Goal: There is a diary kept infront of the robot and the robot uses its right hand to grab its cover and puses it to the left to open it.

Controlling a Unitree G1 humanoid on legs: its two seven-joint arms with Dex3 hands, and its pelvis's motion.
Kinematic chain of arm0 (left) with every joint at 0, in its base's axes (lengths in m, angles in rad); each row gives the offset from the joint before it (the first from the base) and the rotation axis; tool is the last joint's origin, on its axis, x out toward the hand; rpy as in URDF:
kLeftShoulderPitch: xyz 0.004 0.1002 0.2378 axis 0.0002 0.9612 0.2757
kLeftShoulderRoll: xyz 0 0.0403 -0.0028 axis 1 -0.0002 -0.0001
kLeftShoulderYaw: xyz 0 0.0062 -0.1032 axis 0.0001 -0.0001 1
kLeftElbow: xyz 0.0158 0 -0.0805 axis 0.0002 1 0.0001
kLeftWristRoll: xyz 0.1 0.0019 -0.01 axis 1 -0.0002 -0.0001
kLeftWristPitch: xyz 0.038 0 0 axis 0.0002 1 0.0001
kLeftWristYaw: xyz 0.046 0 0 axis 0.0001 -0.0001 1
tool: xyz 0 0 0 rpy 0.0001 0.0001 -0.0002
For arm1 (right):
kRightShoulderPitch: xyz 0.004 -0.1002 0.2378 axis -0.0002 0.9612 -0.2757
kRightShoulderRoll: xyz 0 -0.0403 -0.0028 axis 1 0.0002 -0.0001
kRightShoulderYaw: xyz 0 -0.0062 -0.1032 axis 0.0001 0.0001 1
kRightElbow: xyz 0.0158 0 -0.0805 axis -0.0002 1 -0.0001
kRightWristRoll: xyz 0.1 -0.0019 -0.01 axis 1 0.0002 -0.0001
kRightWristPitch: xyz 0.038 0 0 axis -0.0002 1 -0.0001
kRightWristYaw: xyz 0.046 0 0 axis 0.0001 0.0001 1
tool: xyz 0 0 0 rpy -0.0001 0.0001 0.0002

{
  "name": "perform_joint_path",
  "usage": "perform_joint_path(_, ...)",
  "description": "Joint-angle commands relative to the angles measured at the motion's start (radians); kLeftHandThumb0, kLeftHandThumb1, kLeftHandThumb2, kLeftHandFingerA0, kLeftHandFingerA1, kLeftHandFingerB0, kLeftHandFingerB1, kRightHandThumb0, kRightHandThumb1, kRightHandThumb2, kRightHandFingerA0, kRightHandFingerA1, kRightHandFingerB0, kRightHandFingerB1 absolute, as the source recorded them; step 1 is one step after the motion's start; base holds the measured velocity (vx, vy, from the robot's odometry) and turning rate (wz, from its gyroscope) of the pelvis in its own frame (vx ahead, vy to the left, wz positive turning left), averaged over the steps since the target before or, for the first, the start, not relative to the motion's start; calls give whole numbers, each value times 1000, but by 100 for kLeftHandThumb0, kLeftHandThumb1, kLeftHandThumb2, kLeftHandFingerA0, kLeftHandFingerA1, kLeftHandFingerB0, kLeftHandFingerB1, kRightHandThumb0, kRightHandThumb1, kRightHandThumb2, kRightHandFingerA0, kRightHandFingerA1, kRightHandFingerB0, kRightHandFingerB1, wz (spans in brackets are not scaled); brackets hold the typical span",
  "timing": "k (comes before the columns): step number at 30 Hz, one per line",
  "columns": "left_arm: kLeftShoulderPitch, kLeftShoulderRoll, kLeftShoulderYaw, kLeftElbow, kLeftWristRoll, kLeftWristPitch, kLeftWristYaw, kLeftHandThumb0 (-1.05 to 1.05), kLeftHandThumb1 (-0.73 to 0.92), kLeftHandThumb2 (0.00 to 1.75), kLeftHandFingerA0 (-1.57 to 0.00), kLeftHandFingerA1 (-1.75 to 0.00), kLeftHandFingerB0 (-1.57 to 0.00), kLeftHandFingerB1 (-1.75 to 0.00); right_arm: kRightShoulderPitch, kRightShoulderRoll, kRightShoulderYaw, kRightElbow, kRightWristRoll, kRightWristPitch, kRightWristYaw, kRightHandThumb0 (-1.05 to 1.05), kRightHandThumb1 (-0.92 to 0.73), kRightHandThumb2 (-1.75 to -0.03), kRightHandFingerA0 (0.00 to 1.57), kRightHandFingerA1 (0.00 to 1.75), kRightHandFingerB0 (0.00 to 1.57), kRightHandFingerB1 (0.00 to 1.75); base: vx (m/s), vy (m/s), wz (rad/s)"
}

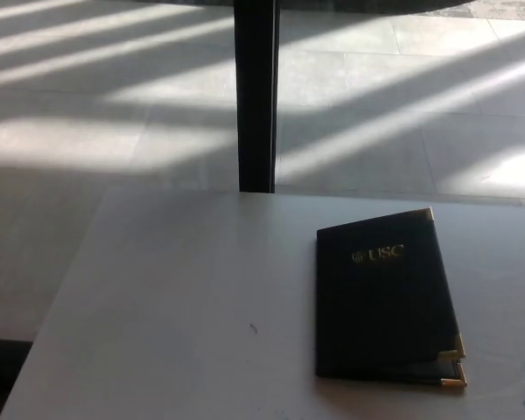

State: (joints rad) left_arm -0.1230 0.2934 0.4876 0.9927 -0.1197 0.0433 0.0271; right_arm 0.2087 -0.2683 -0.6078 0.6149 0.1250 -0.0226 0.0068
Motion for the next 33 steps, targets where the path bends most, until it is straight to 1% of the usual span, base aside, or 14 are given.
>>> perform_joint_path(1,-91,78,231,86,-224,7,89,-90,92,103,-44,-95,-39,-81,-29,-27,-263,-100,305,34,-16,-79,-63,-75,87,113,59,101,0,0,0)
perform_joint_path(8,-98,72,272,83,-208,19,96,-88,92,102,-43,-109,-36,-87,-44,-25,-343,-163,330,172,-67,-83,-67,-75,76,122,52,111,0,0,0)
perform_joint_path(11,-94,73,276,87,-200,12,89,-87,92,104,-42,-107,-36,-86,-84,-45,-439,-155,407,225,-117,-79,-68,-80,76,145,54,116,0,0,0)
perform_joint_path(12,-94,75,277,91,-198,11,88,-90,92,104,-45,-96,-40,-83,-99,-56,-468,-141,430,236,-125,-78,-55,-111,81,121,55,100,0,0,0)
perform_joint_path(13,-94,76,284,93,-204,14,89,-90,92,102,-44,-98,-39,-82,-112,-79,-498,-117,453,251,-119,-77,-75,-88,62,152,27,126,0,0,0)
perform_joint_path(15,-97,74,296,96,-211,15,94,-91,92,101,-47,-100,-40,-83,-137,-103,-550,-114,485,288,-156,-76,-75,-90,65,153,26,123,0,0,0)
perform_joint_path(20,-92,73,291,87,-201,20,103,-91,92,102,-46,-102,-40,-85,-154,-136,-600,-133,483,336,-185,-79,-83,-88,62,161,53,126,0,0,0)
perform_joint_path(24,-88,73,300,96,-211,15,94,-91,92,103,-46,-97,-39,-82,-218,-195,-652,-105,482,351,-265,-81,-86,-86,56,156,31,125,0,0,0)
perform_joint_path(25,-87,73,301,95,-213,19,90,-89,92,102,-48,-99,-38,-81,-245,-219,-662,-91,480,351,-283,-84,-68,-121,79,122,56,101,0,0,0)
perform_joint_path(26,-84,69,299,87,-214,19,88,-91,92,104,-44,-98,-40,-85,-266,-220,-671,-130,494,351,-290,-81,-83,-84,60,151,45,132,0,0,0)
perform_joint_path(29,-76,72,294,88,-214,11,86,-90,92,104,-44,-97,-40,-84,-285,-213,-676,-197,501,381,-312,-83,-83,-81,70,148,54,124,0,0,0)
perform_joint_path(31,-73,75,290,92,-215,9,83,-90,92,104,-46,-97,-39,-82,-296,-208,-658,-273,504,419,-321,-82,-80,-79,71,134,35,124,0,0,0)
perform_joint_path(32,-74,75,294,92,-221,8,87,-90,92,103,-46,-97,-40,-82,-293,-206,-649,-299,520,427,-287,-80,-80,-81,67,135,29,118,0,0,0)
perform_joint_path(33,-76,74,296,87,-228,18,89,-88,92,102,-44,-108,-37,-89,-322,-210,-635,-318,531,429,-279,-82,-60,-114,66,111,52,93,0,0,0)
